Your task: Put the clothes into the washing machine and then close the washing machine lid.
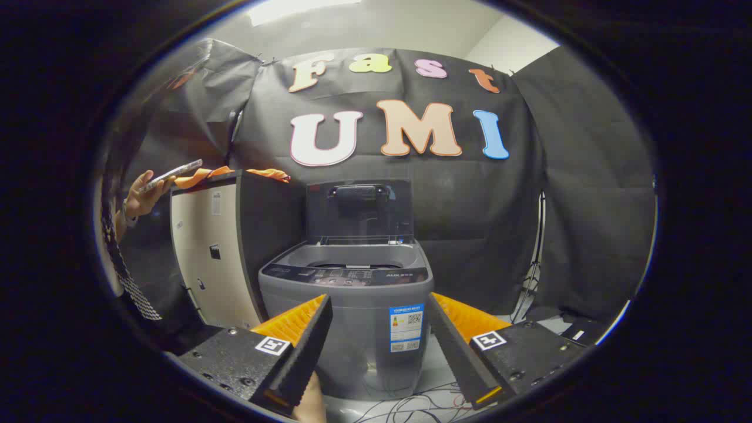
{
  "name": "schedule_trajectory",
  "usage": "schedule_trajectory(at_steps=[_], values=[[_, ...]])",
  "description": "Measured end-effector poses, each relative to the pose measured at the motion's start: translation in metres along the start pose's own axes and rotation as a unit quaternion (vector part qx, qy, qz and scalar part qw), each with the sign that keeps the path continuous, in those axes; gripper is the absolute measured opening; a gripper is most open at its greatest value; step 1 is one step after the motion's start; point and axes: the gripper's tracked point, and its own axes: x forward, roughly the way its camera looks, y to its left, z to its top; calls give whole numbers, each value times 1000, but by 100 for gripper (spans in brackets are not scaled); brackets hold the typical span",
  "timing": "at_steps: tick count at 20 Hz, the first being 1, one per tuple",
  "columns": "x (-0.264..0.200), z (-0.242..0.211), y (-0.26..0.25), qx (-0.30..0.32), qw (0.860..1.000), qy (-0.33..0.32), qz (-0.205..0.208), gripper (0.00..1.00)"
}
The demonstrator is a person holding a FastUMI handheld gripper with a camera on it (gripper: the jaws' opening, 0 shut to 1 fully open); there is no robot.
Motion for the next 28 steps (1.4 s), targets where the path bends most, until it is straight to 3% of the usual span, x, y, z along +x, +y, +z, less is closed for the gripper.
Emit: schedule_trajectory(at_steps=[21,25,28], values=[[6,-1,9,15,1000,2,3,97],[33,21,33,56,998,-17,-6,97],[68,64,74,82,996,-36,19,97]])
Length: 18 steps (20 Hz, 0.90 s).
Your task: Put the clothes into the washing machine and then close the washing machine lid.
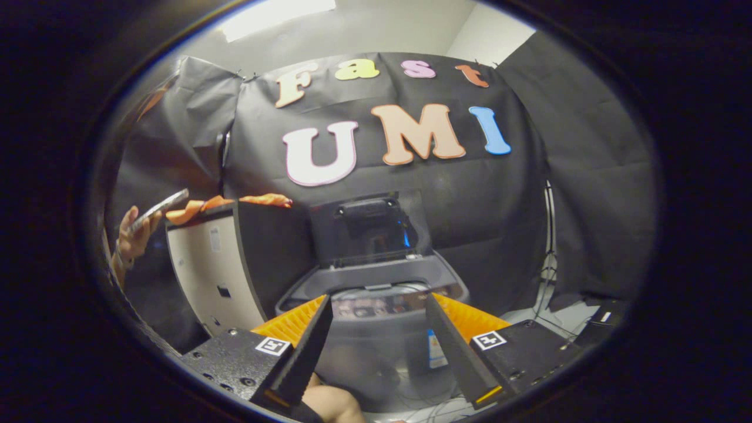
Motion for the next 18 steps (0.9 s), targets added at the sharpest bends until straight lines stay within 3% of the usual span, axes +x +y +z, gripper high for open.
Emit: schedule_trajectory(at_steps=[4,8,13,18], values=[[62,47,68,28,999,15,32,97],[113,89,171,42,991,35,119,97],[166,134,283,17,979,45,198,97],[220,126,367,-22,968,106,228,97]])
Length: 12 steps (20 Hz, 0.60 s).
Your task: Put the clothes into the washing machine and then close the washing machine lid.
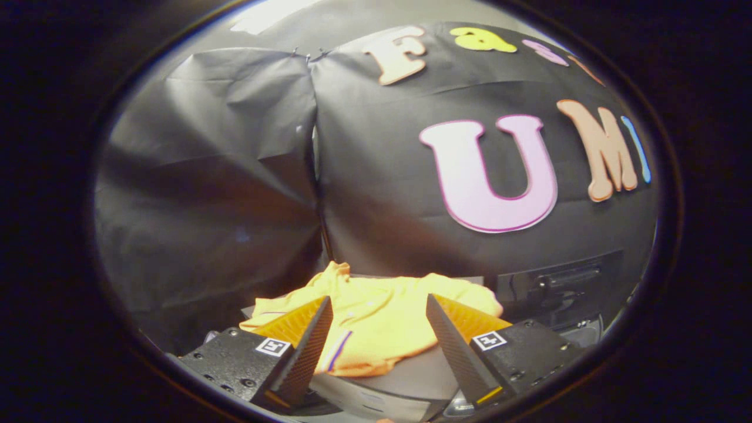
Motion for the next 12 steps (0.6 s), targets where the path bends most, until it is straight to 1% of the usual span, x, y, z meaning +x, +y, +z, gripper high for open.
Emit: schedule_trajectory(at_steps=[2,5,7,10,11,12], values=[[29,-12,10,-10,999,40,-12,97],[60,-32,16,-34,994,95,-30,97],[70,-54,17,-43,989,136,-39,97],[74,-82,16,-40,980,190,-47,98],[77,-78,17,-39,982,177,-46,98],[79,-80,15,-39,981,183,-45,99]])
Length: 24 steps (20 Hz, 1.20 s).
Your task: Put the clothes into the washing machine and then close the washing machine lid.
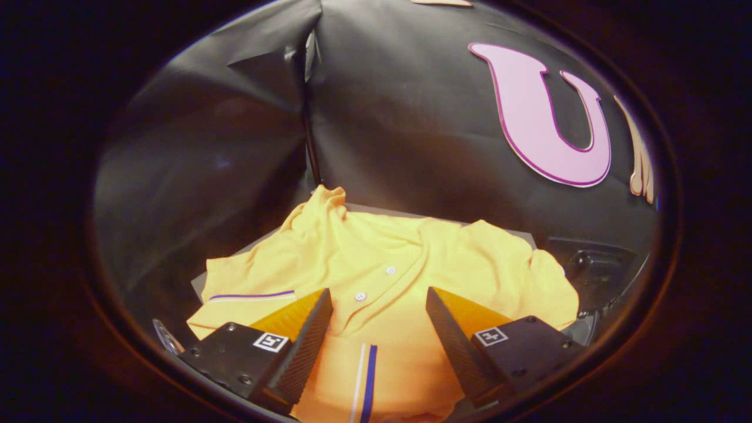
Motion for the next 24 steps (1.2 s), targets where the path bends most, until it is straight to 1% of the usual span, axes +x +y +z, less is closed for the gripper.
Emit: schedule_trajectory(at_steps=[2,3,4,6,7,9,11,13,17,20,22,24], values=[[-2,0,6,3,1000,-6,17,95],[-3,-1,9,6,1000,-3,23,83],[-6,1,13,10,1000,-6,29,75],[-3,-2,22,8,999,-8,38,52],[-2,-3,29,14,999,-8,51,37],[-5,-1,28,20,998,-19,56,8],[-7,-1,24,34,997,-21,60,5],[-10,0,19,49,997,-20,56,3],[-19,13,0,62,997,-42,17,3],[-37,35,-10,80,993,-75,-31,3],[-54,56,-22,85,989,-94,-79,3],[-69,59,-25,84,982,-105,-132,3]])
